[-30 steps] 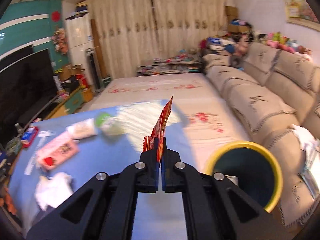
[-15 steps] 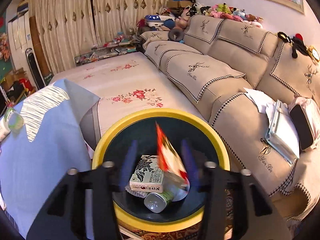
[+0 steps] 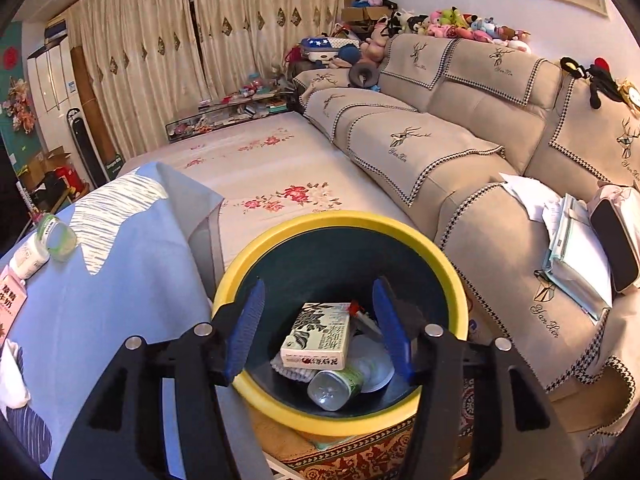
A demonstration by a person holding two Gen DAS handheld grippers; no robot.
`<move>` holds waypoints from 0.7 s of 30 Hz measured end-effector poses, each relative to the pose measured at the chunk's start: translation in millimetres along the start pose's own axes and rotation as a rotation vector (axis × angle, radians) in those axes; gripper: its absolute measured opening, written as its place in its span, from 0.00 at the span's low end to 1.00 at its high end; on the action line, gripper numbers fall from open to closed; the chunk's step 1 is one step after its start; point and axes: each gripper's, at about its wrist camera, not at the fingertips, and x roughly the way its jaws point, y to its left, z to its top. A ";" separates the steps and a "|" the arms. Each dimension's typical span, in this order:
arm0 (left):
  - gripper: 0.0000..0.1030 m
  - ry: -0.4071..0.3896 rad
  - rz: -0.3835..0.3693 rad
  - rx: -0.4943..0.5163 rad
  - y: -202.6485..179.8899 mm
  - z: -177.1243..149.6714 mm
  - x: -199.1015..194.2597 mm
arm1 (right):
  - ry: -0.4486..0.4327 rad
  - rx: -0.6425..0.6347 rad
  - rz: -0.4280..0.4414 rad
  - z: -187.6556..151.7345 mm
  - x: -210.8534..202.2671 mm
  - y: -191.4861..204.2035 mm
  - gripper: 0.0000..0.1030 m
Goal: Collect trash
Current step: 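Grasp the white cloth with the left gripper and lift it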
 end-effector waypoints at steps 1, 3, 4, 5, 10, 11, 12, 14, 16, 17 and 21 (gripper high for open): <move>0.95 0.022 -0.007 0.010 -4.8 -0.3 2.8 | 0.000 0.003 0.011 -1.0 -2.1 1.0 0.53; 0.95 0.065 -0.014 0.022 -11.6 -0.6 9.3 | 0.003 0.009 0.035 -4.4 -4.7 -0.4 0.55; 0.95 0.092 -0.019 0.024 -14.4 -1.2 14.6 | 0.004 0.014 0.045 -5.2 -5.5 -1.3 0.56; 0.95 0.121 -0.018 0.023 -16.8 -2.1 20.9 | 0.005 0.019 0.056 -6.2 -5.8 -2.6 0.56; 0.95 0.258 -0.036 -0.026 -21.0 -10.4 51.9 | 0.004 0.039 0.094 -6.7 -8.4 -7.3 0.56; 0.95 0.277 -0.042 -0.037 -21.9 -11.8 56.0 | 0.003 0.043 0.100 -7.1 -8.7 -9.8 0.56; 0.95 0.291 -0.045 -0.043 -22.5 -13.3 60.3 | 0.001 0.049 0.107 -7.0 -9.4 -11.6 0.56; 0.95 0.322 -0.042 -0.054 -25.6 -16.0 66.0 | -0.001 0.060 0.117 -6.1 -9.9 -15.7 0.56; 0.95 0.347 -0.053 -0.073 -28.1 -17.9 69.4 | -0.002 0.069 0.124 -5.6 -10.6 -19.3 0.56; 0.92 0.354 -0.060 -0.082 -28.4 -18.4 70.5 | -0.002 0.075 0.129 -5.6 -10.8 -21.2 0.56; 0.77 0.357 -0.077 -0.099 -32.7 -17.2 67.9 | 0.004 0.084 0.142 -6.9 -9.1 -25.4 0.56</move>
